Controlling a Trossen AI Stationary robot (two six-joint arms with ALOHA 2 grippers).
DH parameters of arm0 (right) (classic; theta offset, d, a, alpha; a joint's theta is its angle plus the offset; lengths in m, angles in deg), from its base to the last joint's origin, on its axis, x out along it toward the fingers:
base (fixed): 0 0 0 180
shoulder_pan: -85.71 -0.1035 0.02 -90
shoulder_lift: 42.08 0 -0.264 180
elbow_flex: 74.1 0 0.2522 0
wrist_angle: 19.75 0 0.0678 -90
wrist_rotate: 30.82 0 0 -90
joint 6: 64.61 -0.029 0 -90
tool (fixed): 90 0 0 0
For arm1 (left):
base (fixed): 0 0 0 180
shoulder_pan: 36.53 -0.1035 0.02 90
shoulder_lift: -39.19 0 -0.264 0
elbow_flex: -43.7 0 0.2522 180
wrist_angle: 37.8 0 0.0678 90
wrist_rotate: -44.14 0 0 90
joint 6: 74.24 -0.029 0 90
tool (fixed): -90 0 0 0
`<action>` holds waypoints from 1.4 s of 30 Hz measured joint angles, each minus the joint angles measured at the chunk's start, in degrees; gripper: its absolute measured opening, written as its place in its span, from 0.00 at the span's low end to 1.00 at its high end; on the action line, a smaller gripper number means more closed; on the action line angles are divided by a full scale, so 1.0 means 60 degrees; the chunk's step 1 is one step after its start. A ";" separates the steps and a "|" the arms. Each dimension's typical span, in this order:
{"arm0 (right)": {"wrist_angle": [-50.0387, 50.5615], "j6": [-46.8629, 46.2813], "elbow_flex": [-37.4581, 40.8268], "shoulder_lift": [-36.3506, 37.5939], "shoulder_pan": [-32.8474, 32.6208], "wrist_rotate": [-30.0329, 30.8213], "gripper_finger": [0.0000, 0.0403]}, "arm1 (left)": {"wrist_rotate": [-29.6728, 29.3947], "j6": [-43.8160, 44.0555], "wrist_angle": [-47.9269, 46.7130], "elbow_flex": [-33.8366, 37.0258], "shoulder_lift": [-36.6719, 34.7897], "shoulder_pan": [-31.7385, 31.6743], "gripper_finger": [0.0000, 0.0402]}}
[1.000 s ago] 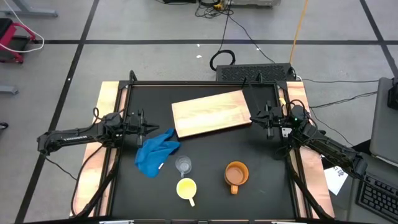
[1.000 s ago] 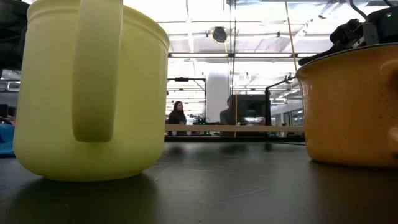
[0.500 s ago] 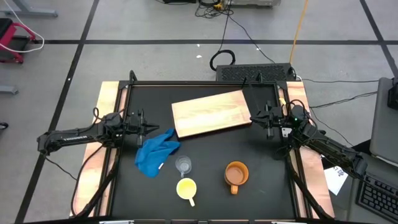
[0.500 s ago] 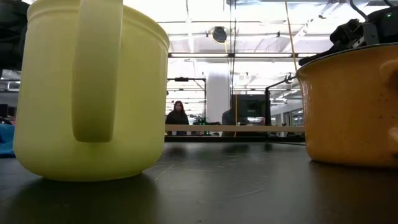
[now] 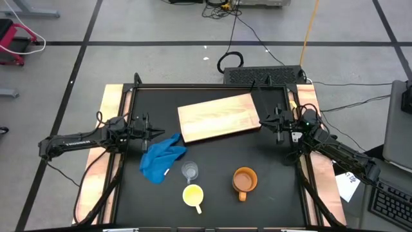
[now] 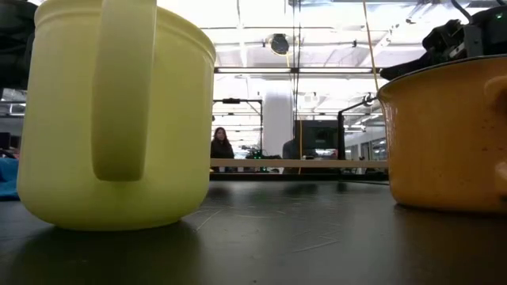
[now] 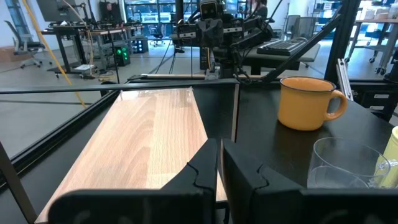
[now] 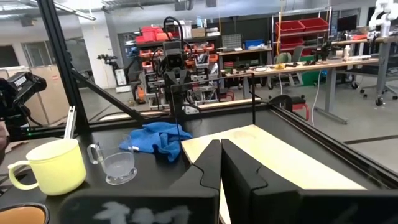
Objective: Stack small to large cups/mugs on shelf
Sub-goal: Put the brown mug on the shelf
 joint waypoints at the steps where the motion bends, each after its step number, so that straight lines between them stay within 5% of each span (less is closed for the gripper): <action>1: -0.0026 0.0000 0.0000 0.0000 0.0000 0.0000 0.00 | 0.0000 0.0000 0.0039 0.0000 0.0000 0.0004 0.06; 33: -0.0683 0.0156 0.0000 0.0000 0.0000 -0.0004 0.00 | 0.0603 0.1132 0.1510 0.0000 0.0000 0.0000 0.01; 42: -0.0664 0.0156 0.0000 -0.0004 0.0000 -0.0004 0.00 | 0.2373 0.1078 0.1608 0.0000 0.0000 0.0001 0.01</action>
